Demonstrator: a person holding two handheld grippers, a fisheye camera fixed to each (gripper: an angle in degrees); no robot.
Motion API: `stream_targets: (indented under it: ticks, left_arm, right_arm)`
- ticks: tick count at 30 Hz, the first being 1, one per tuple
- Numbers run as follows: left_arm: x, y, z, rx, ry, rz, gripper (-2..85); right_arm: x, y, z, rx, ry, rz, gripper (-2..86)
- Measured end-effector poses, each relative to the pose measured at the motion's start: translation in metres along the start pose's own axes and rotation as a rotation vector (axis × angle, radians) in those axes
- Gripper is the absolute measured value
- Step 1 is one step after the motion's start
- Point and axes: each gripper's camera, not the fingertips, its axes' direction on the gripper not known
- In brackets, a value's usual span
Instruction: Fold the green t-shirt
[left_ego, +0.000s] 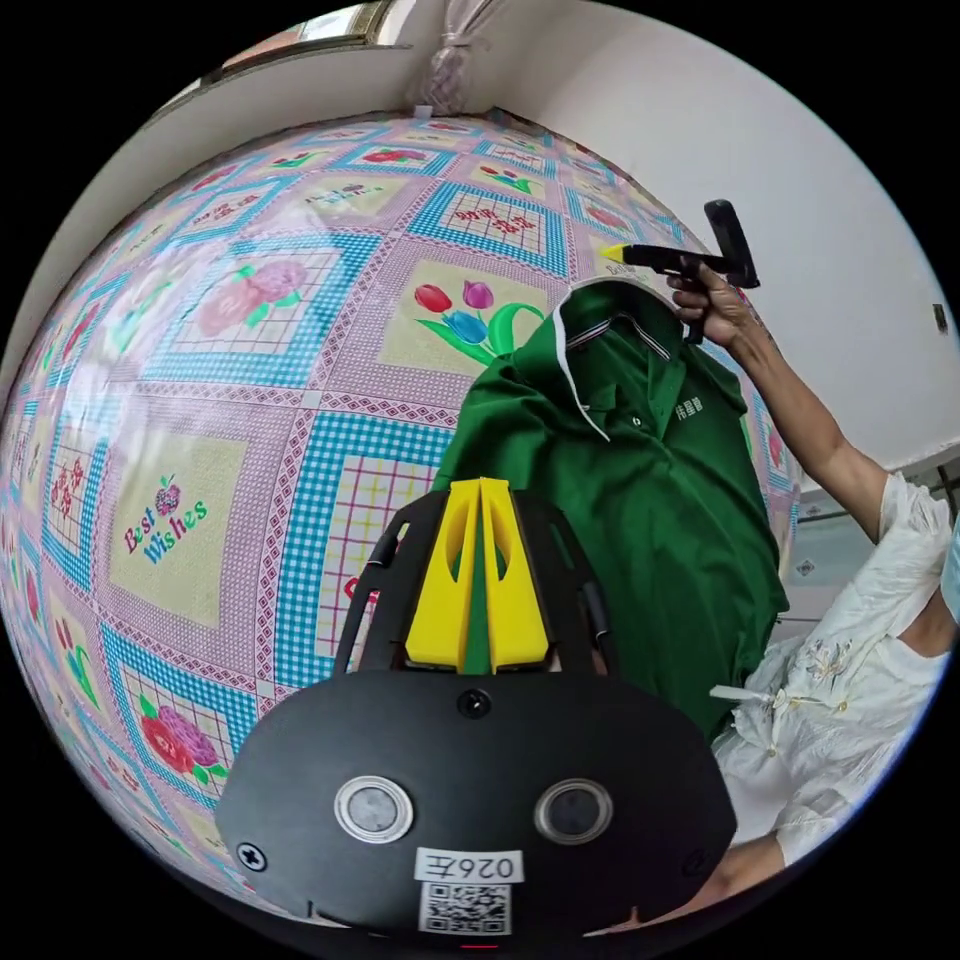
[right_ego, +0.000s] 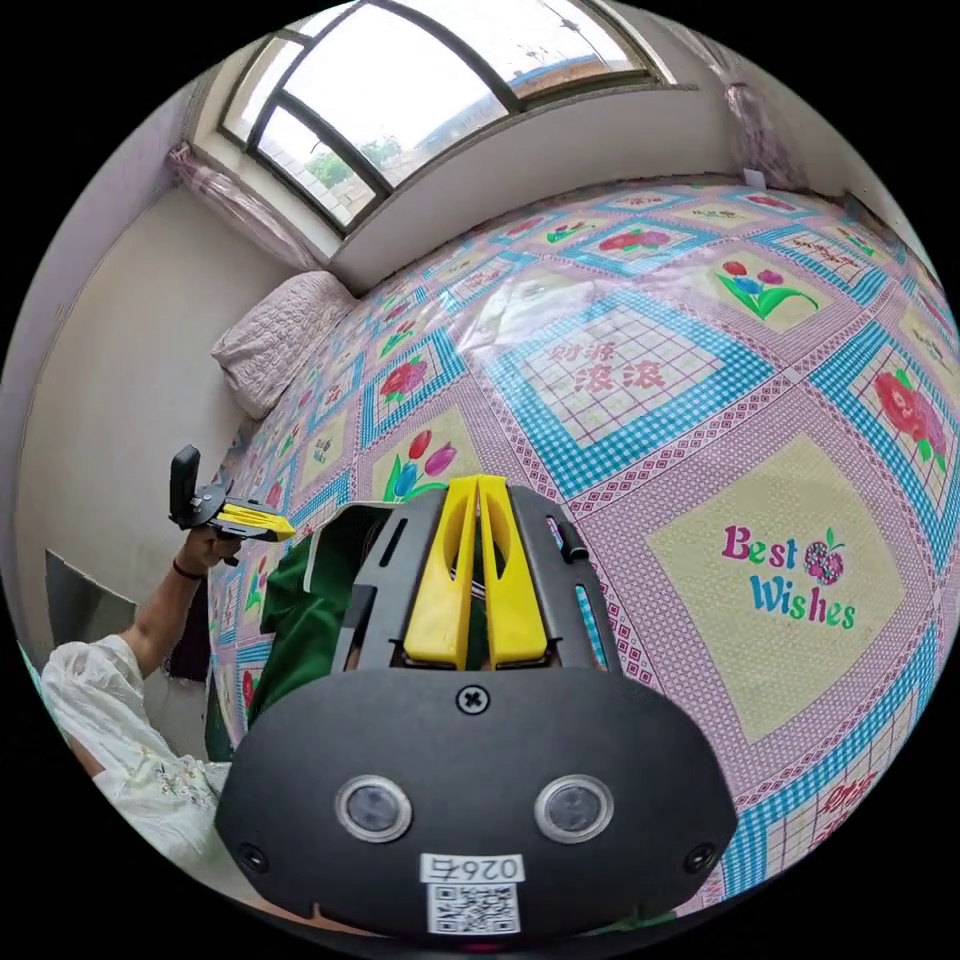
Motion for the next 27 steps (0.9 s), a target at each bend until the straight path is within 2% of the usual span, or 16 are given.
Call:
stream_targets:
  ticks: [3, 6, 8, 12, 14, 16, 19, 24, 27]
  left_arm:
    - [0.038, 0.033, -0.003, -0.028, -0.08, 0.061, -0.8]
    - [0.053, 0.055, 0.023, -0.192, -0.245, 0.052, -0.8]
    - [0.048, 0.066, 0.015, -0.165, -0.245, -0.031, -0.8]
    - [0.05, 0.083, -0.011, -0.132, -0.207, -0.15, -0.8]
    - [0.075, 0.096, -0.031, -0.083, -0.195, -0.116, -0.8]
    - [0.097, 0.106, -0.037, -0.081, -0.19, -0.052, -0.8]
    - [0.114, 0.122, -0.027, -0.183, -0.271, -0.017, -0.8]
    - [0.108, 0.148, -0.044, -0.158, -0.225, -0.137, -0.7]
    - [0.121, 0.168, -0.068, -0.101, -0.23, -0.168, -0.7]
  right_arm:
    - [-0.027, 0.039, -0.05, 0.048, 0.098, -0.068, -0.9]
    - [-0.053, 0.101, -0.074, -0.055, 0.407, -0.103, -0.9]
    - [-0.058, 0.144, -0.077, -0.167, 0.583, -0.096, -0.9]
    - [-0.058, 0.178, -0.084, -0.254, 0.626, -0.055, -0.9]
    - [-0.062, 0.192, -0.096, -0.258, 0.678, -0.035, -0.9]
    - [-0.065, 0.2, -0.102, -0.284, 0.615, -0.036, -0.9]
    - [-0.048, 0.212, -0.097, -0.379, 0.675, -0.002, -0.9]
    - [-0.009, 0.195, -0.128, -0.318, 0.817, 0.141, -0.9]
    - [-0.046, 0.207, -0.157, -0.24, 0.696, 0.093, -0.9]
